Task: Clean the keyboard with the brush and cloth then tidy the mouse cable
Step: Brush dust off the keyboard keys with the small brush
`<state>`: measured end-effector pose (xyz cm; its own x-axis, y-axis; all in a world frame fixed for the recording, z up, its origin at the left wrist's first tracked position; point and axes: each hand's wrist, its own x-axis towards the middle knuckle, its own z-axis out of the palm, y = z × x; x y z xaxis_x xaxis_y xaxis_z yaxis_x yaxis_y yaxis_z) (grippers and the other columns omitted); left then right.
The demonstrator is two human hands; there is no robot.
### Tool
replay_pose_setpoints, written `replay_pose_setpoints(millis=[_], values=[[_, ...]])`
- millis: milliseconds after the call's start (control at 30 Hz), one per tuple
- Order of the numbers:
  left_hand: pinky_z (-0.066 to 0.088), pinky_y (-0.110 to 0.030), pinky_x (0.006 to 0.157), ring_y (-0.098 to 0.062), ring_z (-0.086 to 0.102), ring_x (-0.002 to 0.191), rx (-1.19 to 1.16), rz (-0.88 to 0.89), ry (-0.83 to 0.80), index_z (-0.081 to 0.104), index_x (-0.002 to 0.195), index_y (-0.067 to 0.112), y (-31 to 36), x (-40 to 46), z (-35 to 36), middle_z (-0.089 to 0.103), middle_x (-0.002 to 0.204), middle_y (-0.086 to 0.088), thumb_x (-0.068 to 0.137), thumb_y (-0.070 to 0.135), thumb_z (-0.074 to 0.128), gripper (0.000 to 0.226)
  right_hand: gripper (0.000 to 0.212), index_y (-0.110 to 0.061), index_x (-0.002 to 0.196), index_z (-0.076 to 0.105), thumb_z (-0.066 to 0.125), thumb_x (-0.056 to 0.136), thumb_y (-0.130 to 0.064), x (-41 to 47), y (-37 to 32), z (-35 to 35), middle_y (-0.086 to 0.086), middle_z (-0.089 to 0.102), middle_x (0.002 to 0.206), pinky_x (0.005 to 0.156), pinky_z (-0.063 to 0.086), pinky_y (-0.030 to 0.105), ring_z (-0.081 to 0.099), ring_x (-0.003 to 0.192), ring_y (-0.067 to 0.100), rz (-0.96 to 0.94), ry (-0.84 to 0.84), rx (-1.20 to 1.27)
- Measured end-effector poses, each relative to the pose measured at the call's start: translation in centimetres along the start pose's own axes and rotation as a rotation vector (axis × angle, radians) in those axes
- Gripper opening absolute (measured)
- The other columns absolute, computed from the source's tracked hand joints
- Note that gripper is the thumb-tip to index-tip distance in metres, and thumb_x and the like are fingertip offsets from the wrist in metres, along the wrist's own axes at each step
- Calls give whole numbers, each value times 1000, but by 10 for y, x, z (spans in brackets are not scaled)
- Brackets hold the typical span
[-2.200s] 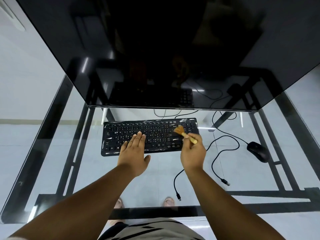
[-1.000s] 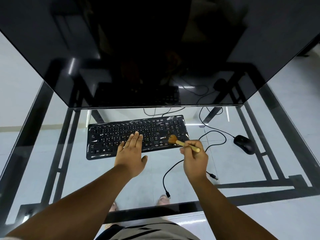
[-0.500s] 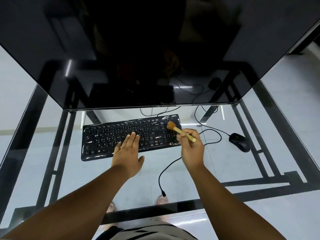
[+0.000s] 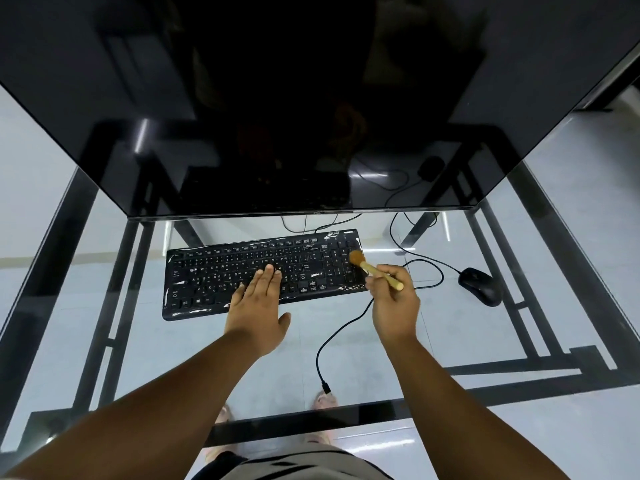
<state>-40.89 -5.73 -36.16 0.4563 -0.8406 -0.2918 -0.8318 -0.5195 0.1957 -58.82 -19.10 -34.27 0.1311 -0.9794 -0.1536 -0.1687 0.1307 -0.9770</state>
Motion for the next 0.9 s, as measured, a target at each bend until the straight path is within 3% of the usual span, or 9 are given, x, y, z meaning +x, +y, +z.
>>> replay_pose_setpoints(millis=[100,167,267,367,433,533,600,767,900], values=[[5,-40,120,-16,-6,149,-1,-4,13,-3,155,18,0,-1,1,-9,162,2,96,47,40,78,19,-21,89,64,57,91,-4,-6,3,-2,8,72,77,73,53,35,68,73,20,-24,-120,-21],[6,-39,120,-16,-5,149,0,-11,19,-2,155,17,-2,-2,1,-9,162,2,96,47,39,77,16,-24,89,64,60,91,-9,-10,3,-5,6,69,75,68,50,34,63,68,27,-68,-65,-58],[7,-39,120,-16,-4,149,-1,-25,50,-1,155,18,-9,-6,1,-7,163,2,96,47,38,76,5,-23,96,65,63,93,-19,-13,0,-8,-1,69,82,69,49,28,62,74,22,-127,-54,-42],[8,-39,120,-16,0,150,-17,-44,100,2,155,18,-18,-11,1,-3,163,1,96,45,38,74,8,-28,96,67,59,93,-29,-16,-2,-1,2,70,89,76,52,36,63,83,27,-166,-163,-17],[10,-40,119,-17,4,149,-56,-76,139,7,155,17,-28,-14,0,3,163,1,96,42,40,71,15,-29,96,68,58,96,-19,-20,-1,8,1,71,90,77,52,35,64,84,25,-185,-246,-22],[12,-43,119,-18,10,149,-114,-137,201,17,154,16,-46,-19,-5,12,162,0,96,35,42,66,21,-22,92,71,60,93,-4,-29,2,22,-6,71,85,58,44,20,55,64,12,-232,-333,-139],[12,-43,118,-19,13,148,-141,-170,252,22,152,14,-61,-23,-11,17,161,-1,96,31,43,63,18,-19,86,70,64,89,-2,-38,5,34,-8,69,82,53,40,17,51,61,8,-252,-380,-200],[16,-44,117,-21,20,147,-179,-242,373,28,150,13,-96,-32,-20,26,158,-4,96,23,42,57,18,-23,96,67,71,83,-11,-53,13,61,-18,68,86,65,44,15,57,73,5,-257,-554,-399],[13,-43,117,-20,20,147,-177,-259,361,28,150,13,-116,-41,-20,27,158,-4,96,23,41,56,31,-25,107,69,69,81,-8,-64,18,78,-18,68,95,74,44,14,55,79,2,-423,-721,-618]])
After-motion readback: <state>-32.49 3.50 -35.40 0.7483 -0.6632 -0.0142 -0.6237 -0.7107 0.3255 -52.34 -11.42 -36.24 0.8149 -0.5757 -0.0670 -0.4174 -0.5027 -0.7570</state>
